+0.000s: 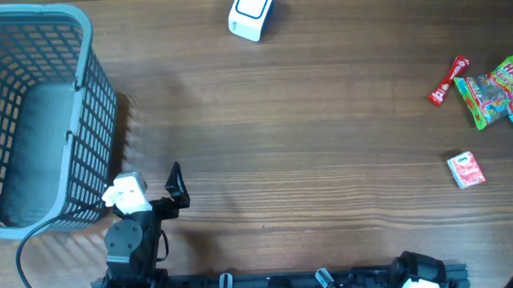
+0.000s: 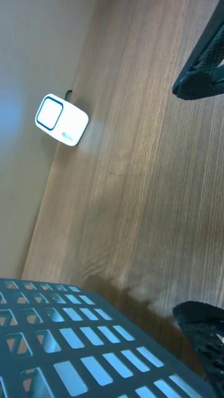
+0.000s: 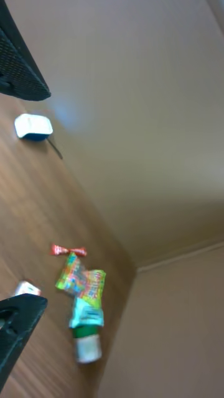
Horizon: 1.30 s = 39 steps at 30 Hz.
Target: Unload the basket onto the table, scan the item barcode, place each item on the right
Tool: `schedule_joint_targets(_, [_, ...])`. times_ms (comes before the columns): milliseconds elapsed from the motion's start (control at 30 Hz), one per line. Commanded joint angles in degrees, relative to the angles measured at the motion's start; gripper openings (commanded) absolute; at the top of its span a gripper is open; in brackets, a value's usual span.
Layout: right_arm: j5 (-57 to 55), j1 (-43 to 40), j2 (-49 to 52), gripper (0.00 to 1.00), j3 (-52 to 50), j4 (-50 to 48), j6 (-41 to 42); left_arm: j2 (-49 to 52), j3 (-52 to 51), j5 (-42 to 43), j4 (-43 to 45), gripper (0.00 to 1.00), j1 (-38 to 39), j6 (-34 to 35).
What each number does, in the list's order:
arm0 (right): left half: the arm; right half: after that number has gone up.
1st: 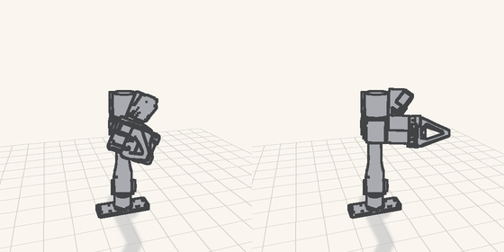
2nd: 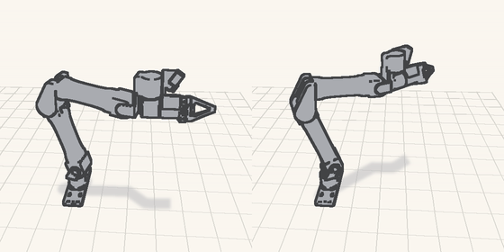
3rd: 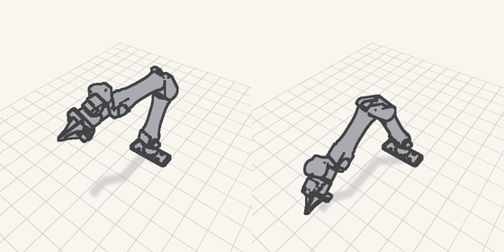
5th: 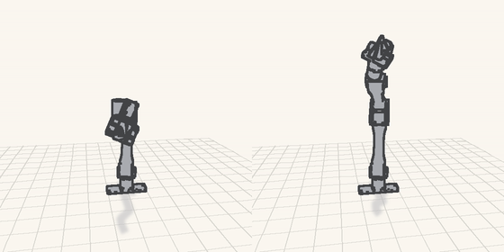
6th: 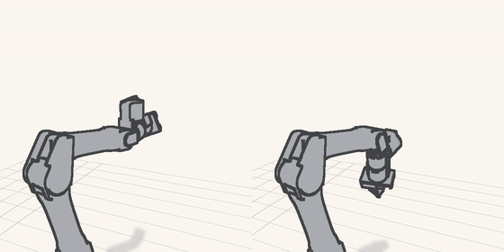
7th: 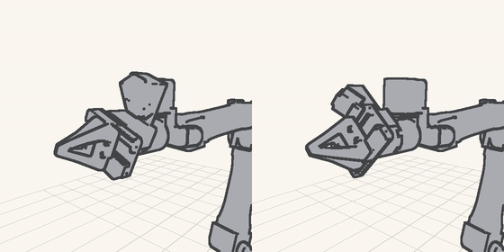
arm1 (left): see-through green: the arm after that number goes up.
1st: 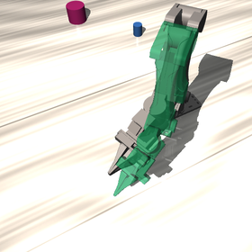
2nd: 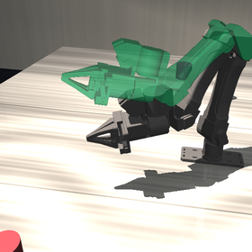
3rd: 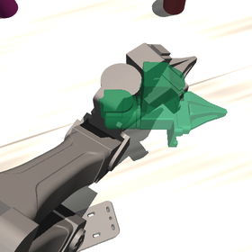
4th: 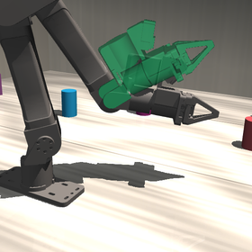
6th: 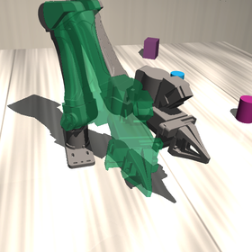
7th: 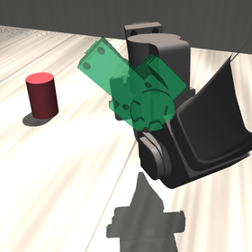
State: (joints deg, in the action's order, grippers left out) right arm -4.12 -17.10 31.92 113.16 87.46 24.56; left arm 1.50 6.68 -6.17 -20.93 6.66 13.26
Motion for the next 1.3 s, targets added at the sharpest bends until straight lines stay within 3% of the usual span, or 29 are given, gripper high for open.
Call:
schedule_joint_targets(0, [2.62, 3.93, -6.84, 1.00, -10.93, -9.35, -11.56, -0.35, -0.35, -0.35, 0.22, 1.00, 0.22, 0.70])
schedule_joint_targets(133, [10.69, 8.63, -19.08, 1.00, -36.61, -38.29, -19.30, -0.35, -0.35, -0.35, 0.22, 1.00, 0.22, 0.70])
schedule_joint_targets(167, [13.27, 9.44, -23.89, 1.00, -50.84, -52.61, -20.06, -0.35, -0.35, -0.35, 0.22, 1.00, 0.22, 0.70])
schedule_joint_targets(300, [17.51, 9.97, -29.79, 1.00, -75.41, -75.43, -17.84, -0.35, -0.35, -0.35, 0.22, 1.00, 0.22, 0.70])
schedule_joint_targets(400, [17.51, 10.08, -31.69, 1.00, -87.49, -85.15, -14.86, -0.35, -0.35, -0.35, 0.22, 1.00, 0.22, 0.70])
schedule_joint_targets(733, [5.35, 10.19, -31.76, 1.00, -112.30, -93.68, -3.28, -0.35, -0.35, -0.35, 0.22, 1.00, 0.22, 0.70])
schedule_joint_targets(833, [3.87, 10.19, -31.76, 1.00, -112.87, -87.97, -3.89, -0.35, -0.35, -0.37, 0.22, 1.00, 0.22, 0.70])
schedule_joint_targets(1267, [4.55, 10.12, -31.67, 1.00, -112.87, -87.78, -5.92, -0.35, -0.35, -0.35, 0.22, 1.00, 0.22, 0.70])
